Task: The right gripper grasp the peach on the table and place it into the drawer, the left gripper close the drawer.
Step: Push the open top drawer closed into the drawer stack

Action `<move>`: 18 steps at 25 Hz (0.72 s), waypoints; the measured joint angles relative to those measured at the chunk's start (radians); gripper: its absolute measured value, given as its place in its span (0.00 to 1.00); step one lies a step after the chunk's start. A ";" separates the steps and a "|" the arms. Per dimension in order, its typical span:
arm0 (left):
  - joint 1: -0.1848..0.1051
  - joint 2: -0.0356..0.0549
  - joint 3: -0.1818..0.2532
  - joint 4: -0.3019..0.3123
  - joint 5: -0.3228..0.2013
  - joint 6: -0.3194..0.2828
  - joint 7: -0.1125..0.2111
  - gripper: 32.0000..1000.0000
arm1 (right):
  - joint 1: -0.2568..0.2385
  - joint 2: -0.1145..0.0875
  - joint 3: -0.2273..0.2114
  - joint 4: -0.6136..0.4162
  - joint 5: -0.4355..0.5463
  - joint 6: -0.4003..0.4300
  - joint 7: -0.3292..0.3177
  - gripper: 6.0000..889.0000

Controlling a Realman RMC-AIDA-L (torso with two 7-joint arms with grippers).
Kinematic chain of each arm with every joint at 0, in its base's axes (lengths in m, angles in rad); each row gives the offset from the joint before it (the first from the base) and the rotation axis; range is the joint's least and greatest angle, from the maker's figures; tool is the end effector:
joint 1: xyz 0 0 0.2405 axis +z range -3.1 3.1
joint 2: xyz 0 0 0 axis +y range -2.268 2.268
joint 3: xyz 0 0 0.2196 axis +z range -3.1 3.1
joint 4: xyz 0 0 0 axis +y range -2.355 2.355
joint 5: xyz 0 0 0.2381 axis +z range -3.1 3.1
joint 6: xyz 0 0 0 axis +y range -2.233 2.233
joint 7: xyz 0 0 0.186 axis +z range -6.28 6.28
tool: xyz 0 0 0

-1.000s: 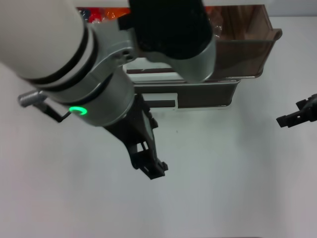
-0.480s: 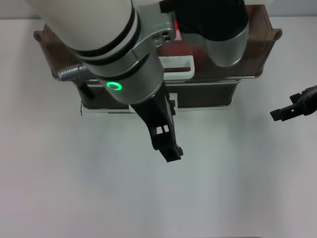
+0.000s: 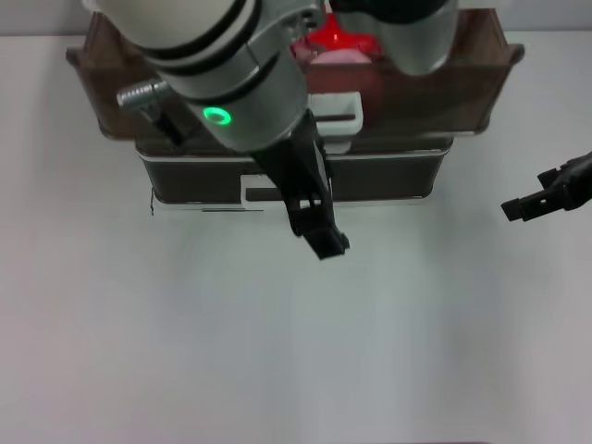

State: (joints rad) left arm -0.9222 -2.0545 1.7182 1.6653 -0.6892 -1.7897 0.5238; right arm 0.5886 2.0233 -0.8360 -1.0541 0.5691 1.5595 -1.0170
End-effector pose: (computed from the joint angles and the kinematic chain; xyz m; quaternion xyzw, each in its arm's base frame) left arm 0.0108 0.3017 -0.0462 -0.9703 0.0008 0.2230 0.0937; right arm 0.2685 0.3773 0.0454 -0.8998 0.3925 -0.0762 0.1749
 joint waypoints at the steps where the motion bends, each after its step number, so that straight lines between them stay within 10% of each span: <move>1: -0.002 0.0000 -0.015 -0.009 0.006 0.007 0.008 0.81 | 0.000 0.000 0.001 0.000 0.000 -0.001 0.000 0.97; 10: -0.020 0.0027 -0.142 -0.092 0.050 0.066 0.098 0.81 | 0.000 0.000 0.002 0.000 0.001 -0.017 0.005 0.97; 18: -0.021 0.0021 -0.164 -0.129 0.080 0.102 0.118 0.81 | 0.007 0.002 0.003 0.035 0.003 -0.042 0.001 0.97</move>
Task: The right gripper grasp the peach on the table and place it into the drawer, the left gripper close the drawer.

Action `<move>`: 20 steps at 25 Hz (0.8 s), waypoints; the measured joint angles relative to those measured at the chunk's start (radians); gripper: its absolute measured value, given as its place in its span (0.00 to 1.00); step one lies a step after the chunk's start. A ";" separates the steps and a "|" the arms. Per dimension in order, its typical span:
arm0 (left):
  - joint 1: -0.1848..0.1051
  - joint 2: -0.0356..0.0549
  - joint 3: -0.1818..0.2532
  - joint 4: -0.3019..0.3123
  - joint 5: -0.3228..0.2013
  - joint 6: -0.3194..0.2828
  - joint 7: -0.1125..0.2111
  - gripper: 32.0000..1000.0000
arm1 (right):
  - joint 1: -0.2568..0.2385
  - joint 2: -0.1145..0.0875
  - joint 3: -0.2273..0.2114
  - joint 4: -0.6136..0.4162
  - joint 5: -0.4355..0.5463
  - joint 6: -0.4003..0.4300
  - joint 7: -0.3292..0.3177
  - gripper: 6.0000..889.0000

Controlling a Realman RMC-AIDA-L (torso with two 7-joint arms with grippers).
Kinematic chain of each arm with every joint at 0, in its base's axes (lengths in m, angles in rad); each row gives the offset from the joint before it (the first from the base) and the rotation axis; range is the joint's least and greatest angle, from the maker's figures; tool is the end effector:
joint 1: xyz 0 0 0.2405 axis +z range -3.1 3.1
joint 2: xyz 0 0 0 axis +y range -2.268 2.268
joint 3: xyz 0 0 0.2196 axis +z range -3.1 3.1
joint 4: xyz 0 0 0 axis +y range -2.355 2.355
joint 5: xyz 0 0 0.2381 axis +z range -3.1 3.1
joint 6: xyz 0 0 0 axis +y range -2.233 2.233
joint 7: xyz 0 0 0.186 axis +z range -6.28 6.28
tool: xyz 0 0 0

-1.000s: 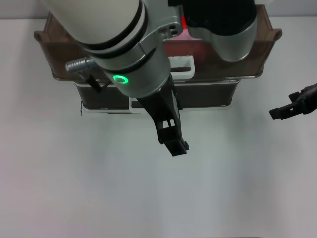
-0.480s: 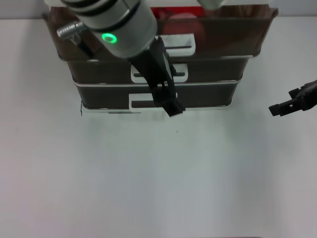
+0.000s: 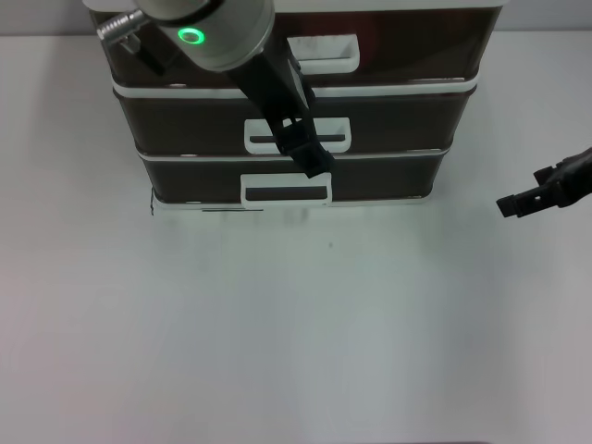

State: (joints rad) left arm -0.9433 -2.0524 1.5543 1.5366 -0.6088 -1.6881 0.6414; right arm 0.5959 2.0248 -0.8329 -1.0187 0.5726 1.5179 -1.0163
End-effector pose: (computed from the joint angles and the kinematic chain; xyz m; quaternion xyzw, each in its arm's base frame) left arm 0.0031 0.3581 -0.0253 -0.9694 -0.0254 0.1900 0.1535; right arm 0.2718 0.3816 0.0401 -0.8965 0.3980 -0.0701 0.1815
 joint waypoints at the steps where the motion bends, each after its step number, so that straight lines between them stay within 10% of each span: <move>1: 0.000 -0.0004 0.000 -0.001 0.000 0.000 0.000 0.81 | 0.000 0.000 0.000 0.002 0.000 -0.001 0.000 0.97; 20: 0.010 -0.0059 0.020 0.026 -0.061 -0.054 -0.021 0.81 | 0.001 0.000 0.000 0.003 -0.001 -0.002 -0.001 0.97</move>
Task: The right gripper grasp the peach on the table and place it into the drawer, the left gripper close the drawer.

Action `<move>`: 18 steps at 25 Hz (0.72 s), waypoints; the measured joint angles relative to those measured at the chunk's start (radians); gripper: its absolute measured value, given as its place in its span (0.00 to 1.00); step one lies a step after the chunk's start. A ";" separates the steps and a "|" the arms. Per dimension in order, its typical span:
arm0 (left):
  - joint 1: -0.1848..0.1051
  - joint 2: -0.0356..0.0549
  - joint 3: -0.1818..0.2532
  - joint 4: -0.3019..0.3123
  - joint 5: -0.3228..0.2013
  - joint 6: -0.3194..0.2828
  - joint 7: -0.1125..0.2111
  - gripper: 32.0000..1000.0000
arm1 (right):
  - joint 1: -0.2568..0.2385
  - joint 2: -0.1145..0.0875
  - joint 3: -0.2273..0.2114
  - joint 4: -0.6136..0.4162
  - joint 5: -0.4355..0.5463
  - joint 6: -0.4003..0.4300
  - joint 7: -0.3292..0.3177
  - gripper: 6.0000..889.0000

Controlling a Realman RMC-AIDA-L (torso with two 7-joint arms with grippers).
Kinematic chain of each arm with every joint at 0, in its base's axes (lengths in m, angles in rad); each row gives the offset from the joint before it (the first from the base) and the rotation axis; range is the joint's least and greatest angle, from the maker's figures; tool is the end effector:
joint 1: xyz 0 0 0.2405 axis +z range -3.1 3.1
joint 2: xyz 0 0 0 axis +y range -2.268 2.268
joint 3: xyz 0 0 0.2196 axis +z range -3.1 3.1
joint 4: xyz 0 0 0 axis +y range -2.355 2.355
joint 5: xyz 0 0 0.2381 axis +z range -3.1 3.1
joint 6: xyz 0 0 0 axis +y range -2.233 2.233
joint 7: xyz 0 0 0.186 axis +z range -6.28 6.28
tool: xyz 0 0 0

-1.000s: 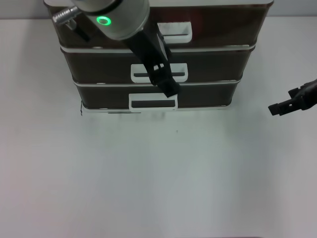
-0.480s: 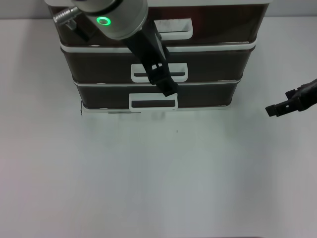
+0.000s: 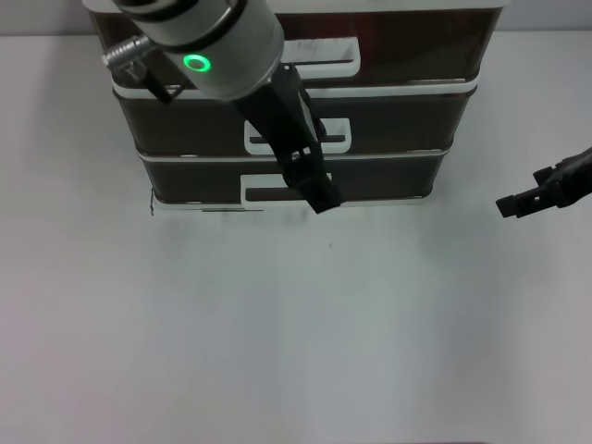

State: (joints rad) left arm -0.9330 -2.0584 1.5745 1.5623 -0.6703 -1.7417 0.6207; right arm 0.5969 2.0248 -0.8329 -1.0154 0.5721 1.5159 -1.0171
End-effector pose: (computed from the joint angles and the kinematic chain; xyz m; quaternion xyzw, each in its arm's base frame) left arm 0.0045 0.3379 -0.0318 -0.9746 -0.0279 0.1910 0.1134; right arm 0.2720 0.3818 0.0395 -0.8965 0.3981 -0.0703 0.1813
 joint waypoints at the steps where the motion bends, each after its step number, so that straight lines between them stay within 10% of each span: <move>1: 0.000 0.0000 0.001 0.003 -0.009 -0.006 -0.004 0.81 | 0.000 0.000 0.000 0.000 0.000 0.000 0.000 0.97; 18: 0.001 0.0003 0.018 0.033 -0.037 -0.045 -0.047 0.81 | 0.000 0.000 0.000 0.000 0.013 0.000 0.000 0.97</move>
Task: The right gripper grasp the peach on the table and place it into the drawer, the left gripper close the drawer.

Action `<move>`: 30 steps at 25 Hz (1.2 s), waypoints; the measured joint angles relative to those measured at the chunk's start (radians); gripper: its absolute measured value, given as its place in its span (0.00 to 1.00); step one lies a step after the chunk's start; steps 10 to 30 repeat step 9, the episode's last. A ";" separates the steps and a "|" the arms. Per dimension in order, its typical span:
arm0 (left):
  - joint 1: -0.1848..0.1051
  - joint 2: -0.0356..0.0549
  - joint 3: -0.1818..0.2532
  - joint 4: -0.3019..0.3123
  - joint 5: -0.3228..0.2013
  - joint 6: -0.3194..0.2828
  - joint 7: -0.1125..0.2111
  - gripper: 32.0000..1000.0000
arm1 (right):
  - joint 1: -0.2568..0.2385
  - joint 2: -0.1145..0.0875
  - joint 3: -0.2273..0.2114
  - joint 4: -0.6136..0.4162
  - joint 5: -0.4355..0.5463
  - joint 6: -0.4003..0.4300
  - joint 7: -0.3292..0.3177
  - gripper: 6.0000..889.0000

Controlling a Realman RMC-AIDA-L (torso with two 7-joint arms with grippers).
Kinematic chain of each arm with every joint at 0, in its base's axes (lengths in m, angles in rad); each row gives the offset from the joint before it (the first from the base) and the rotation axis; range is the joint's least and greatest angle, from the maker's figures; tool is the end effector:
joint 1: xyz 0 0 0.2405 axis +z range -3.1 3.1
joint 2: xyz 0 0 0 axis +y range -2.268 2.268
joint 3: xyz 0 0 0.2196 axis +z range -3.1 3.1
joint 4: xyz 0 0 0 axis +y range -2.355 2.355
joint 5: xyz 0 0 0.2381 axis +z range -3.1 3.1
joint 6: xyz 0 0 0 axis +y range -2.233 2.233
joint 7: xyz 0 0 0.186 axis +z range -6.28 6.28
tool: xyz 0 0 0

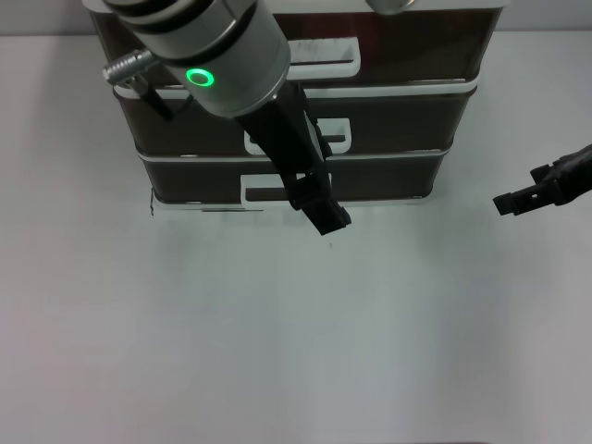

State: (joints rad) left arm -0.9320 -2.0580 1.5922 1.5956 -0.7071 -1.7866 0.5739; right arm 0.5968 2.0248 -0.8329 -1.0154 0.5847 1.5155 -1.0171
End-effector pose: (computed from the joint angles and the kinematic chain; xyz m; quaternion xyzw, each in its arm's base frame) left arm 0.0081 0.3230 -0.0327 -0.9758 -0.0355 0.1943 0.0936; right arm 0.2699 0.3825 0.0391 -0.8973 0.3976 -0.0641 0.1806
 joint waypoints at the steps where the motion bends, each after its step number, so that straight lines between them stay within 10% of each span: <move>1: 0.000 0.0003 0.000 0.000 0.000 0.000 0.000 0.81 | 0.000 0.000 0.000 0.000 0.000 0.000 0.000 0.97; 30: 0.004 0.0018 0.000 0.000 0.000 0.000 -0.003 0.81 | 0.000 0.000 -0.001 0.000 0.004 0.002 0.000 0.97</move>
